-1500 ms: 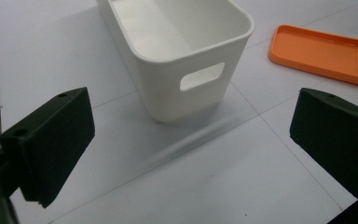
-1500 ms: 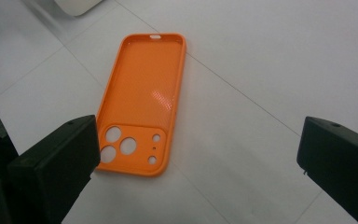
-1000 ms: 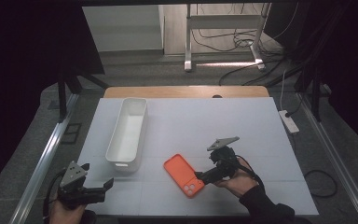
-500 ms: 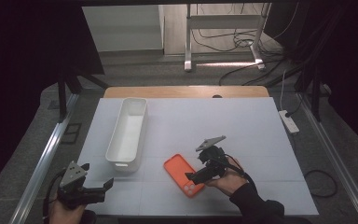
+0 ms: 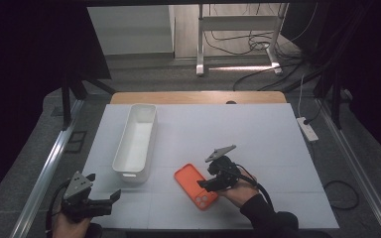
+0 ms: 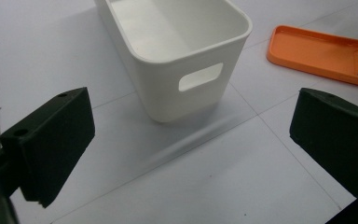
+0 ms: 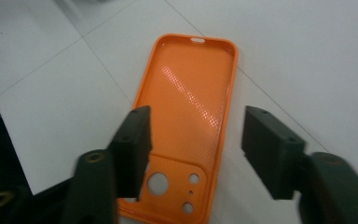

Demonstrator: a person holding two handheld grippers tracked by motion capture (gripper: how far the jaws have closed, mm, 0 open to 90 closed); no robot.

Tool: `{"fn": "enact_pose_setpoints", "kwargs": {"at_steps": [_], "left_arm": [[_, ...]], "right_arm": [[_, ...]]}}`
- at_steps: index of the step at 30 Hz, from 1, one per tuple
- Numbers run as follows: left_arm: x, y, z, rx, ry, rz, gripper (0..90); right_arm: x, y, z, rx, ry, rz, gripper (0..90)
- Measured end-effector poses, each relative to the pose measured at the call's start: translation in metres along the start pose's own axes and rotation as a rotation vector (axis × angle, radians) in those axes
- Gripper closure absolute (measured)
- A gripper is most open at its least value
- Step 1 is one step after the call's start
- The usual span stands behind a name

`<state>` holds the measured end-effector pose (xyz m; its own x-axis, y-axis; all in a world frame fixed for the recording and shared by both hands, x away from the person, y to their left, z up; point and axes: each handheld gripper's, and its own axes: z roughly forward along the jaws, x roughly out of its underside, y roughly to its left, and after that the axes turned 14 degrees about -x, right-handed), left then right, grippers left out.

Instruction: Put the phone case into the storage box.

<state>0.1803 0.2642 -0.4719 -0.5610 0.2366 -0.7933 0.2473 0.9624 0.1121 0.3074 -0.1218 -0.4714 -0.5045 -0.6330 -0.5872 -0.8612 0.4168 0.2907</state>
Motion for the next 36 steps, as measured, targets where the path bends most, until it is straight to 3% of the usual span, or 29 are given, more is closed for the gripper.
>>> {"fn": "enact_pose_setpoints", "kwargs": {"at_steps": [3, 4, 7, 11, 19, 36], "left_arm": [[0.0, 0.0, 0.0, 0.0, 0.0, 0.0, 0.8], [0.0, 0.0, 0.0, -0.002, -0.001, 0.0, 0.8], [0.0, 0.0, 0.0, 0.0, 0.0, 0.001, 0.8], [0.0, 0.0, 0.0, 0.0, 0.0, 0.002, 0.8], [0.0, 0.0, 0.0, 0.001, 0.0, 0.003, 0.8], [0.0, 0.0, 0.0, 0.005, -0.001, 0.003, 0.8]], "right_arm": [[0.0, 0.0, 0.002, -0.005, 0.006, -0.002, 52.6], [0.0, -0.001, 0.004, -0.018, 0.018, -0.014, 62.0], [-0.001, -0.001, 0.005, -0.023, 0.024, -0.019, 69.3], [-0.001, -0.002, 0.007, -0.036, 0.032, -0.031, 89.2], [0.003, -0.003, 0.014, -0.018, 0.068, -0.047, 89.3], [0.021, -0.005, 0.029, 0.009, 0.15, -0.031, 89.3]]}}
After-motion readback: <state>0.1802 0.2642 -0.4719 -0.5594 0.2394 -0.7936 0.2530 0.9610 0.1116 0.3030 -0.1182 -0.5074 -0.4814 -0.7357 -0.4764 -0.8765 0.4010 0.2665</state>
